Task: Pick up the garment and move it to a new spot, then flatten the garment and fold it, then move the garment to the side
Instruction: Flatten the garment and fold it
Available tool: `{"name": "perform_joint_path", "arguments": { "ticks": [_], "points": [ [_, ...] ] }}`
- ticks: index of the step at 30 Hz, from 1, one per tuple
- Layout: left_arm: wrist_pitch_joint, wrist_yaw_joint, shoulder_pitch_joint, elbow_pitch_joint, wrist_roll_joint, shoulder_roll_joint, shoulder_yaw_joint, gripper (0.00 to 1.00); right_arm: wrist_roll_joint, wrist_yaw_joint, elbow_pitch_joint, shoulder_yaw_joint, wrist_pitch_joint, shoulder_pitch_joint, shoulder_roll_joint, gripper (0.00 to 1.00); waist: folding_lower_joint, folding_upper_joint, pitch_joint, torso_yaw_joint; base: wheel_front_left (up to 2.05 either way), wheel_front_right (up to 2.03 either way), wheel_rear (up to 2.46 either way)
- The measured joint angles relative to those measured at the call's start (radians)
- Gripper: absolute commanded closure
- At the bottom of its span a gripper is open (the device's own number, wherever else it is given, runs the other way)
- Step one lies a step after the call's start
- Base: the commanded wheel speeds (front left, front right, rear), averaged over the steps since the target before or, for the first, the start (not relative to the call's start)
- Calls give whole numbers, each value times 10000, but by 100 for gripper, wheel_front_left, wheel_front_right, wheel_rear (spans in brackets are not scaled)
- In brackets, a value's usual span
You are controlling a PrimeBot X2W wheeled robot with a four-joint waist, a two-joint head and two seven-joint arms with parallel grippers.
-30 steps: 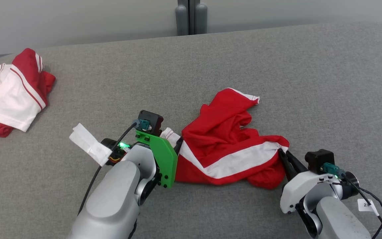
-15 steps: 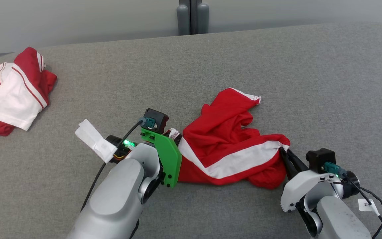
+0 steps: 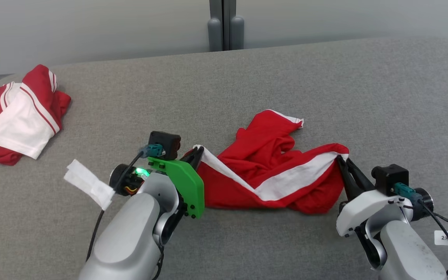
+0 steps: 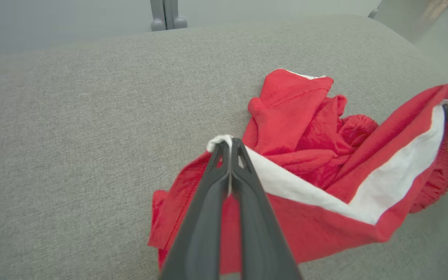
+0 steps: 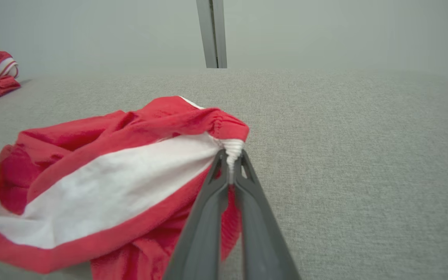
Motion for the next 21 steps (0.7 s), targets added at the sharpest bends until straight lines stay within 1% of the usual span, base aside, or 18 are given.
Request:
{"name": "perform_joint_path", "arguments": {
  "ticks": [5,8,12,15,17,21],
  "points": [
    [-663,282,413,-932,-234,205,462,100,-4,0,-1039,-159,-92,191,-65,100,0,0,-370,31,0,0,0],
    [-1085,587,745,-1879,-510,295,917,100,-4,0,-2023,-192,-130,265,-119,100,0,0,-645,33,0,0,0],
    [-1615,993,1324,-3764,-754,560,1580,100,-44,0,-3822,-263,8,282,-267,100,0,0,-1054,-18,0,0,0],
    [-1908,1455,1706,-5356,-683,859,2027,100,-38,0,-5315,-437,320,339,-401,100,0,0,-1311,-77,0,0,0],
    [-1958,1762,1987,-6518,-545,1087,2255,100,-50,0,-6491,-541,621,489,-468,100,0,0,-1468,-128,0,0,0],
    [-1910,2186,2206,-8627,-251,1452,2573,100,-29,0,-8592,-709,1283,811,-512,100,0,0,-1678,-244,0,0,0]
  ]
}}
